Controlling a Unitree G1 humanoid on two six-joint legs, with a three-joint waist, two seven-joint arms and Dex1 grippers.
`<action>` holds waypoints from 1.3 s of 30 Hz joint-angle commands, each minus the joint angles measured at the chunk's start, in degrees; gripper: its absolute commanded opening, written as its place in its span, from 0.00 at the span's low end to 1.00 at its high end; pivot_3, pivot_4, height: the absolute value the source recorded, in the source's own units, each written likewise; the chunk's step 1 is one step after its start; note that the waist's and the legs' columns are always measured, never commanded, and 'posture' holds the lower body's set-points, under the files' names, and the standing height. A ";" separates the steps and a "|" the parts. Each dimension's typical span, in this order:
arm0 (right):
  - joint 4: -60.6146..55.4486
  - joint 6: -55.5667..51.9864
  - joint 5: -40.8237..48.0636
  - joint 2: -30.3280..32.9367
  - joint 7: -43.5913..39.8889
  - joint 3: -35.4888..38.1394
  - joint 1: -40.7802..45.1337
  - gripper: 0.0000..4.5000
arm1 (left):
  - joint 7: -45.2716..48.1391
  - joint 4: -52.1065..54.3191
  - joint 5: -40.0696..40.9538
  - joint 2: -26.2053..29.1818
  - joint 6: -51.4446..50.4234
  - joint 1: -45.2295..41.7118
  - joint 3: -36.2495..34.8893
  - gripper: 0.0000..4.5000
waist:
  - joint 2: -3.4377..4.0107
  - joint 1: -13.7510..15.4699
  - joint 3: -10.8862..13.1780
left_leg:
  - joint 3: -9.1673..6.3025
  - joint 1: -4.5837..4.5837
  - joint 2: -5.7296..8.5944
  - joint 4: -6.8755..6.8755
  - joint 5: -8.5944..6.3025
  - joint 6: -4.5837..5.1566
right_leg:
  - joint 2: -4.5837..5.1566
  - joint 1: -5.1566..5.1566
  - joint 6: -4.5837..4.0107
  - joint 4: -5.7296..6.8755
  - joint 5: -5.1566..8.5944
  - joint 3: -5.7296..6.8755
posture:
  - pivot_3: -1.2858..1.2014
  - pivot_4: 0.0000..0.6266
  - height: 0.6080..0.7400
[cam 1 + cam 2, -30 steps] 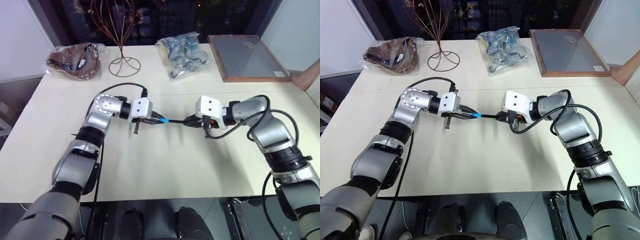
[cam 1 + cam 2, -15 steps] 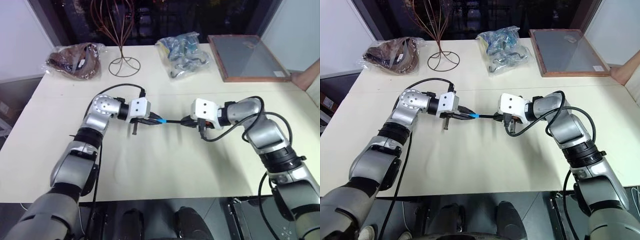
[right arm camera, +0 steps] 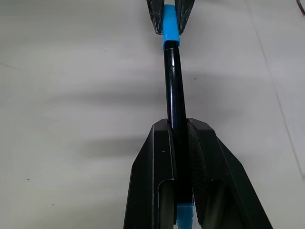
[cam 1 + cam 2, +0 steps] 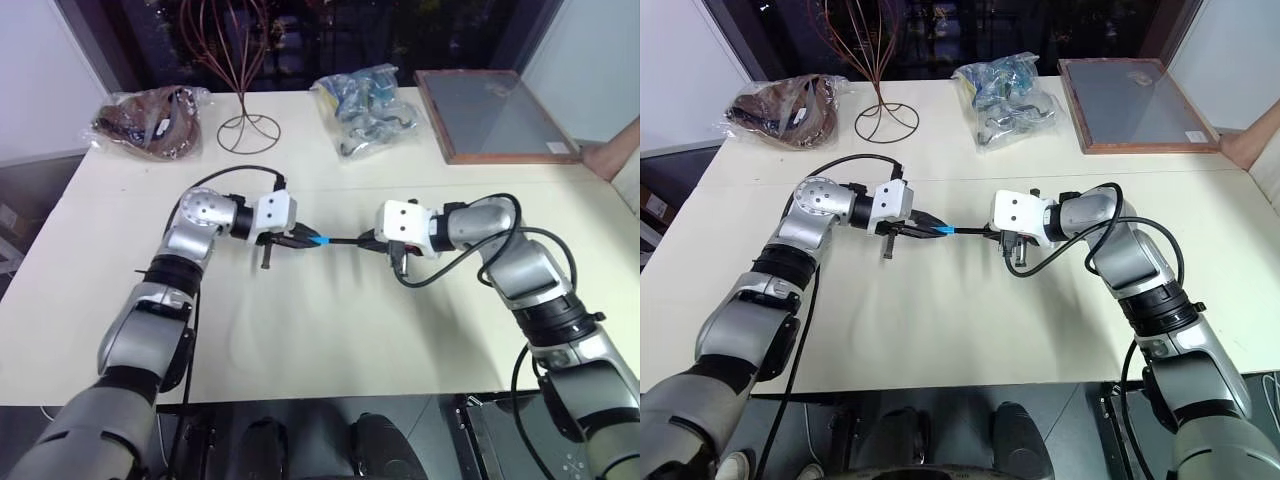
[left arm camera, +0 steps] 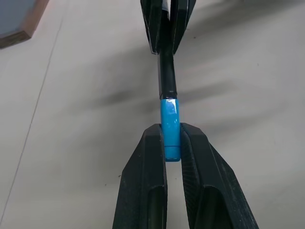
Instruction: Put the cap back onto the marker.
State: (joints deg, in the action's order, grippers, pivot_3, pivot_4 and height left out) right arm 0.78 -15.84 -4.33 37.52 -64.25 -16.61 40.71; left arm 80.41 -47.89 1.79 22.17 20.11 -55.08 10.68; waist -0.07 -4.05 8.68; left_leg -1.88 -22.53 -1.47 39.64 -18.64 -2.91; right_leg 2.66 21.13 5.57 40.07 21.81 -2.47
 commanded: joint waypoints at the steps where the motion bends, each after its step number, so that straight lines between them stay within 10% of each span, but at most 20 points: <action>1: -2.69 -0.69 0.82 -1.77 1.81 0.86 2.11 0.00 | 1.15 3.60 1.56 -2.33 2.85 -0.52 0.75 0.00 | 0.00 0.03 0.00 | 0.00 0.00 0.00 0.00 0.00 0.00 | 0.00 0.00 0.00 0.00 0.00 0.00 | 0.52 0.24 1.00; 20: -5.89 -6.22 2.04 -2.11 0.13 0.40 2.52 0.00 | -4.21 -1.42 -5.51 -1.43 16.47 -0.78 3.42 0.00 | 0.00 0.05 0.00 | -0.01 -0.01 0.01 0.01 0.00 0.00 | 0.01 0.04 0.00 0.02 0.00 0.00 | 0.52 0.24 1.00; 39: -5.40 -6.70 1.66 -2.95 1.22 0.73 2.98 0.00 | -0.96 2.30 -0.13 -2.56 5.59 1.18 0.92 0.00 | 0.00 0.00 0.00 | -0.01 -0.02 0.02 0.01 0.00 0.00 | 0.00 0.06 0.00 0.02 0.00 0.00 | 0.52 0.24 1.00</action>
State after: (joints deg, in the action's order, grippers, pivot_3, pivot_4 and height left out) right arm -1.18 -23.83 -4.16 35.98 -64.41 -17.19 40.99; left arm 77.73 -48.81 -0.78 21.76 26.04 -54.10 10.90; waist -0.07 -4.05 8.68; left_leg -1.90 -22.56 -1.45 39.65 -18.64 -2.91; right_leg 2.67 21.19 5.57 40.09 21.81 -2.47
